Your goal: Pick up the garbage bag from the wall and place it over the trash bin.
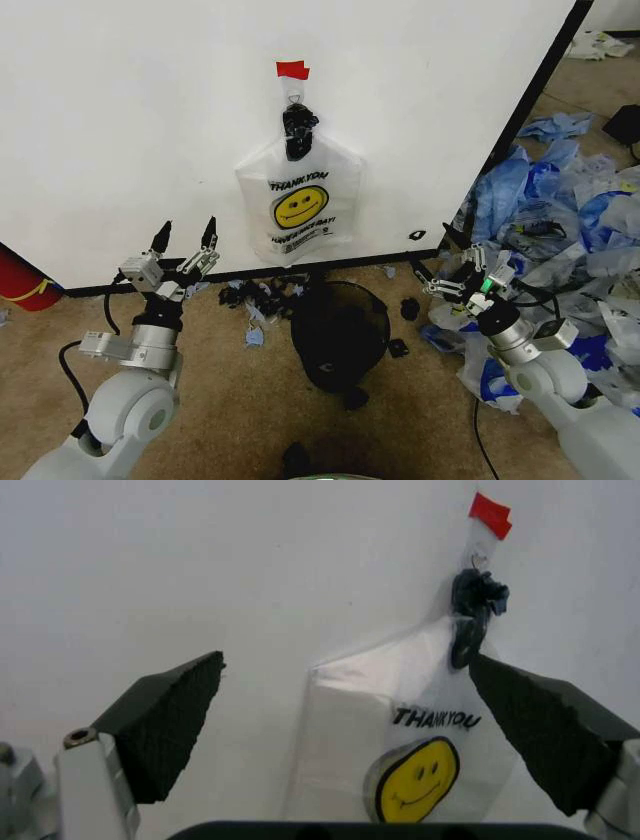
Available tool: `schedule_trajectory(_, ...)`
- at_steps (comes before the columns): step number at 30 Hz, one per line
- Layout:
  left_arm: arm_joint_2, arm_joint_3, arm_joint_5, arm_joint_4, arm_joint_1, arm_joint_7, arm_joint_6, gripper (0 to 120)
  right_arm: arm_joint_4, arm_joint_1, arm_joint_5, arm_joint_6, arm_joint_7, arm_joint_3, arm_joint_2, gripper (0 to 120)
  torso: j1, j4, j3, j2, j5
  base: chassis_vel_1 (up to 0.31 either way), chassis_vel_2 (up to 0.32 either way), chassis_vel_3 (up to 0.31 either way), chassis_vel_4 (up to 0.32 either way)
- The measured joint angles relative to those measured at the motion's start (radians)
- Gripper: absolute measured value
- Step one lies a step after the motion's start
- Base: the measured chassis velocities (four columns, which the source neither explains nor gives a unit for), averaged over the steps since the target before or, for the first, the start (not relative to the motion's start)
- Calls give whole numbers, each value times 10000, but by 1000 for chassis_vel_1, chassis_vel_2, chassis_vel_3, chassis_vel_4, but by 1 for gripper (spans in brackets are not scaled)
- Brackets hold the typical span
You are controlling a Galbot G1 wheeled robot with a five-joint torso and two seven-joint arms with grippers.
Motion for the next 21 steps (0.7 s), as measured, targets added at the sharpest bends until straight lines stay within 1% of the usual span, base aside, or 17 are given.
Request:
schedule_trajectory(7,6,-5,-9,-44,20,0,0,98,17,-52,59,11,-2,79,-11,100,0,0,0,0,0,0,0,0,0)
schedule_trajectory(10,11,-51,-42,-61,16,-7,1,98,106,-33,529,-134,-2,-22,-11,100,0,-2,0,0,-2,0,0,0,0)
schedule_trajectory(12,28,-130,-51,-94,41,-18,4,98,192,143,1181,-415,-2,-253,-38,100,0,-2,0,1,1,0,0,0,0)
schedule_trajectory(13,28,-130,-51,-94,41,-18,4,98,192,143,1181,-415,-2,-253,-38,100,0,-2,0,1,1,0,0,0,0)
schedule_trajectory(14,37,-171,-52,-113,67,-27,5,99,234,246,1532,-572,8,-404,-63,100,0,-2,0,1,-2,0,0,0,0)
schedule_trajectory(16,88,-338,-59,-190,182,-52,21,98,272,710,2514,-1085,-1,-938,-170,100,0,-2,0,0,-1,0,0,0,0)
schedule_trajectory(18,136,-547,-65,-296,330,-67,43,98,200,1344,3469,-1541,-82,-1599,-247,100,0,5,0,1,-2,0,0,0,0)
schedule_trajectory(19,151,-604,-65,-319,358,-76,51,98,167,1550,3809,-1680,-97,-1819,-261,100,0,8,0,0,-1,0,0,0,0)
schedule_trajectory(20,151,-604,-65,-319,358,-76,51,98,167,1550,3809,-1680,-97,-1819,-261,100,0,8,0,0,-1,0,0,0,0)
schedule_trajectory(21,180,-646,-71,-329,362,-88,70,98,132,1878,4384,-1878,-119,-2131,-263,100,0,7,1,0,3,0,0,0,0)
